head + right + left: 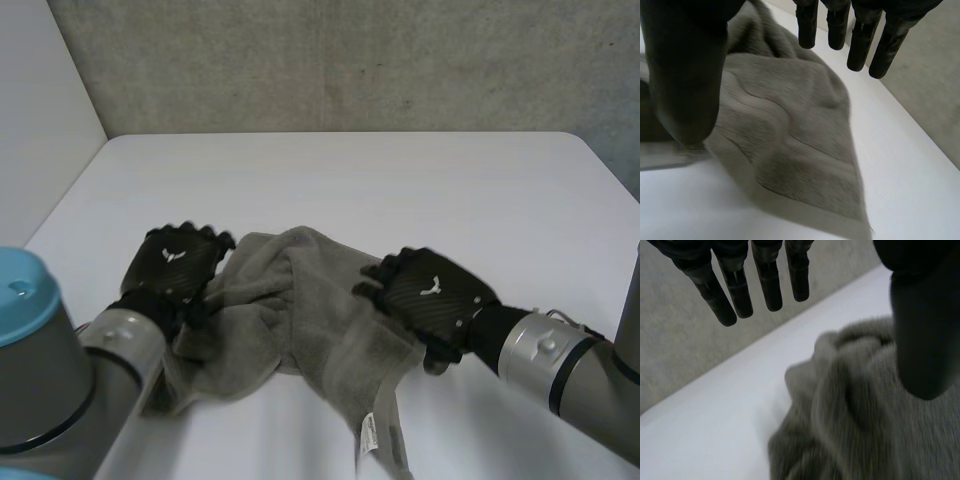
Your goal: Fold the towel.
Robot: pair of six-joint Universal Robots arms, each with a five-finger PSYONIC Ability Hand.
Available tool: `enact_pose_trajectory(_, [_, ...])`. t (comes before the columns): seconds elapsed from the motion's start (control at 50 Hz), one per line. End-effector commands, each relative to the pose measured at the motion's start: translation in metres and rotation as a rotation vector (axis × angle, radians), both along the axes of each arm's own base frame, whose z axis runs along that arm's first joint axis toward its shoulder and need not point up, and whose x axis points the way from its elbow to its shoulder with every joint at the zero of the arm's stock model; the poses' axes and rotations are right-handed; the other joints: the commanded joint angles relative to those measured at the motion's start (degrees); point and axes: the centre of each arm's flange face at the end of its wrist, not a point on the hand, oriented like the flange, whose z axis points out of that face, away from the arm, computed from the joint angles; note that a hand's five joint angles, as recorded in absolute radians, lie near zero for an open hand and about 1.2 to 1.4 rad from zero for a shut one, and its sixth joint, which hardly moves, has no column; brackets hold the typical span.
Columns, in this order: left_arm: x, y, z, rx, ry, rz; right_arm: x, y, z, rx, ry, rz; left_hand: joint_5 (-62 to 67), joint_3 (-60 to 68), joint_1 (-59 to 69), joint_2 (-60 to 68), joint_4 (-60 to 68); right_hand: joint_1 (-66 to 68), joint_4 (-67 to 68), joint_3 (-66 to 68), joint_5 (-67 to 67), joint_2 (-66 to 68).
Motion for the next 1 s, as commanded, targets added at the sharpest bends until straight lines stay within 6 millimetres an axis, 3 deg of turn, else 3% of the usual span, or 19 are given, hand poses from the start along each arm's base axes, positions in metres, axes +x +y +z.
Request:
enact_pose_trajectory(0.02, [0.034, 0.010, -0.019, 0.048, -0.122, 0.017, 0.012, 0.030, -0.004, 0.007, 0.016, 0.166, -13.0, -3.8, -4.7, -5.1, -4.7, -3.3, -4.5, -4.2, -1.2, -4.3])
enact_pose_trajectory(0.24, [0.045, 0.019, -0.043, 0.066, -0.179, 0.029, 0.026, 0.066, -0.040, 0.005, 0.123, 0.333, -14.4, -5.1, -6.0, -6.4, -6.0, 1.8, 0.7, 1.0, 4.0, 0.9])
enact_pose_trajectory(0.36, [0.042, 0.007, -0.057, 0.030, -0.169, 0.036, 0.030, 0.071, -0.062, 0.001, 0.195, 0.371, -13.7, -4.5, -5.3, -5.8, -5.4, 20.7, 19.5, 19.8, 22.8, 19.7])
enact_pose_trajectory(0.42, [0.040, 0.003, -0.061, 0.026, -0.167, 0.035, 0.031, 0.065, -0.067, -0.029, 0.211, 0.345, -11.3, -2.1, -3.0, -3.4, -3.0, 40.7, 39.6, 39.9, 42.9, 39.8])
enact_pose_trajectory(0.46, [0.039, 0.002, -0.062, 0.024, -0.167, 0.030, 0.032, 0.059, -0.065, -0.060, 0.206, 0.324, -8.0, 1.3, 0.4, 0.0, 0.3, 51.3, 50.1, 50.4, 53.4, 50.3])
enact_pose_trajectory(0.5, [0.034, -0.004, -0.066, 0.022, -0.166, 0.020, 0.034, 0.047, -0.059, -0.136, 0.179, 0.278, 8.7, 18.0, 17.1, 16.7, 17.1, 66.7, 65.5, 65.8, 68.8, 65.7])
enact_pose_trajectory(0.52, [0.034, -0.004, -0.066, 0.022, -0.166, 0.020, 0.034, 0.047, -0.059, -0.136, 0.179, 0.278, 8.9, 18.1, 17.2, 16.8, 17.2, 66.7, 65.5, 65.8, 68.8, 65.7])
enact_pose_trajectory(0.56, [0.029, -0.014, -0.060, -0.007, -0.157, 0.017, 0.037, 0.033, -0.038, -0.238, 0.130, 0.213, 31.0, 40.2, 39.3, 38.9, 39.3, 66.7, 65.5, 65.8, 68.8, 65.7])
enact_pose_trajectory(0.58, [0.028, -0.014, -0.060, -0.008, -0.157, 0.017, 0.037, 0.033, -0.038, -0.238, 0.129, 0.212, 31.1, 40.3, 39.4, 39.0, 39.4, 66.7, 65.5, 65.8, 68.8, 65.7])
enact_pose_trajectory(0.62, [0.023, -0.030, -0.042, -0.072, -0.132, 0.026, 0.038, 0.010, -0.006, -0.306, 0.023, 0.092, 43.1, 52.3, 51.5, 51.0, 51.4, 66.7, 65.5, 65.8, 68.8, 65.7])
enact_pose_trajectory(0.64, [0.023, -0.030, -0.042, -0.073, -0.132, 0.026, 0.038, 0.010, -0.006, -0.306, 0.023, 0.091, 43.2, 52.4, 51.5, 51.1, 51.5, 66.7, 65.5, 65.8, 68.8, 65.7])
enact_pose_trajectory(0.68, [0.016, -0.050, -0.014, -0.170, -0.090, 0.038, 0.033, -0.020, 0.029, -0.326, -0.136, -0.049, 48.8, 58.1, 57.2, 56.8, 57.2, 66.7, 65.5, 65.8, 68.8, 65.7])
enact_pose_trajectory(0.7, [0.016, -0.051, -0.014, -0.171, -0.089, 0.038, 0.033, -0.020, 0.029, -0.326, -0.137, -0.050, 48.9, 58.1, 57.2, 56.8, 57.2, 66.7, 65.5, 65.8, 68.8, 65.7])
enact_pose_trajectory(0.74, [0.012, -0.065, 0.032, -0.306, -0.033, 0.054, 0.019, -0.050, 0.070, -0.329, -0.330, -0.185, 48.9, 58.1, 57.2, 56.8, 57.2, 66.7, 65.5, 65.8, 68.8, 65.7])
enact_pose_trajectory(0.76, [0.012, -0.065, 0.033, -0.306, -0.033, 0.054, 0.019, -0.050, 0.071, -0.329, -0.331, -0.185, 48.9, 58.1, 57.2, 56.8, 57.2, 66.7, 65.5, 65.8, 68.8, 65.7])
enact_pose_trajectory(0.8, [0.014, -0.069, 0.088, -0.434, 0.033, 0.073, 0.002, -0.069, 0.111, -0.312, -0.522, -0.281, 48.9, 58.1, 57.2, 56.8, 57.2, 66.7, 65.5, 65.8, 68.8, 65.7])
enact_pose_trajectory(0.82, [0.014, -0.069, 0.089, -0.434, 0.033, 0.073, 0.001, -0.069, 0.111, -0.312, -0.523, -0.281, 48.9, 58.1, 57.2, 56.8, 57.2, 66.7, 65.5, 65.8, 68.8, 65.7])
enact_pose_trajectory(0.86, [0.015, -0.066, 0.128, -0.491, 0.125, 0.079, -0.018, -0.084, 0.144, -0.294, -0.658, -0.347, 48.9, 58.1, 57.2, 56.8, 57.2, 66.7, 65.5, 65.8, 68.8, 65.7])
enact_pose_trajectory(1.0, [0.020, -0.052, 0.166, -0.486, 0.285, 0.067, -0.048, -0.090, 0.175, -0.264, -0.708, -0.428, 48.9, 58.1, 57.2, 56.8, 57.2, 66.7, 65.5, 65.8, 68.8, 65.7])
